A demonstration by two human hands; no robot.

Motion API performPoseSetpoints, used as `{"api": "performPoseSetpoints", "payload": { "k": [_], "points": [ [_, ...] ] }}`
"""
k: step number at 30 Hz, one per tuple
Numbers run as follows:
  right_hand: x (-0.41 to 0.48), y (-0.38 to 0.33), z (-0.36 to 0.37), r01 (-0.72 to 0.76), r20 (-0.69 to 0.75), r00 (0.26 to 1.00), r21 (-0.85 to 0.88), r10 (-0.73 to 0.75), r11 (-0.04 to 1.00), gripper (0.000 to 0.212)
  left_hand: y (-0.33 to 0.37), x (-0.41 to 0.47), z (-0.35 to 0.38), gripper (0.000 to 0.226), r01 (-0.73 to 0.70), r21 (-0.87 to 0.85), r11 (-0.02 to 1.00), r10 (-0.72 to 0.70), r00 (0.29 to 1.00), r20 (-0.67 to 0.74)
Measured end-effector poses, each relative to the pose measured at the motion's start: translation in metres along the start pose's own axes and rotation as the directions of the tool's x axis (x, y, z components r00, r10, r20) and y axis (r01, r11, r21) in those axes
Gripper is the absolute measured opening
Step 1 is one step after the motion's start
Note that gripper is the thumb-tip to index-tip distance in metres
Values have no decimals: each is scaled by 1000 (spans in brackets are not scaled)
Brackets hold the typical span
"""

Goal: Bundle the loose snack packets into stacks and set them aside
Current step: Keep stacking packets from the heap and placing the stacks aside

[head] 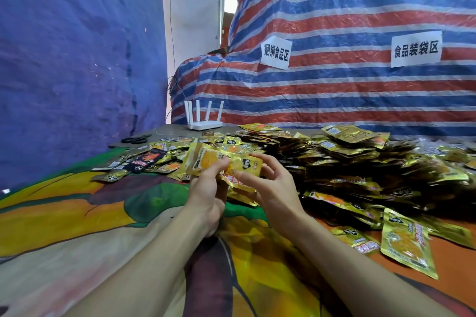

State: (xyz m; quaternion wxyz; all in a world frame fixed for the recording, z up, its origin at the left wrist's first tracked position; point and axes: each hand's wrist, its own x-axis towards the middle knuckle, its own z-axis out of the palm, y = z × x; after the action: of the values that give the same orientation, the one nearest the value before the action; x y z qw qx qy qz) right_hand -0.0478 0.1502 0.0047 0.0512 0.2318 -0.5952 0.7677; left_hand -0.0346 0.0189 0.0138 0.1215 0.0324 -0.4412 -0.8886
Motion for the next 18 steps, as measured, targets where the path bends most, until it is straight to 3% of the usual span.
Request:
{"api": "performPoseSetpoints", "payload": {
  "k": [4, 11, 13, 15, 18],
  "points": [
    [0, -1, -5, 34, -47, 998, -114, -40, 993, 67, -3, -6, 3, 14, -20, 102, 995, 10, 995, 95],
    [-2, -2, -5, 72, -35, 996, -209, -81, 975, 54, -2, -5, 6, 17, 27, 10, 1000, -28, 990, 140],
    [-2, -3, -2, 59, -22, 998, -218, -66, 974, 71, -3, -4, 6, 5, 33, 15, 999, -34, 993, 114],
    [-2, -3, 1, 26, -35, 999, -290, -38, 957, 85, -3, -3, 4, 17, 51, 17, 999, -53, 993, 102],
    [0, -4, -2, -53, -23, 999, -320, 49, 946, 50, -2, -2, 2, 28, 100, -32, 994, -94, 984, 148]
  ]
}}
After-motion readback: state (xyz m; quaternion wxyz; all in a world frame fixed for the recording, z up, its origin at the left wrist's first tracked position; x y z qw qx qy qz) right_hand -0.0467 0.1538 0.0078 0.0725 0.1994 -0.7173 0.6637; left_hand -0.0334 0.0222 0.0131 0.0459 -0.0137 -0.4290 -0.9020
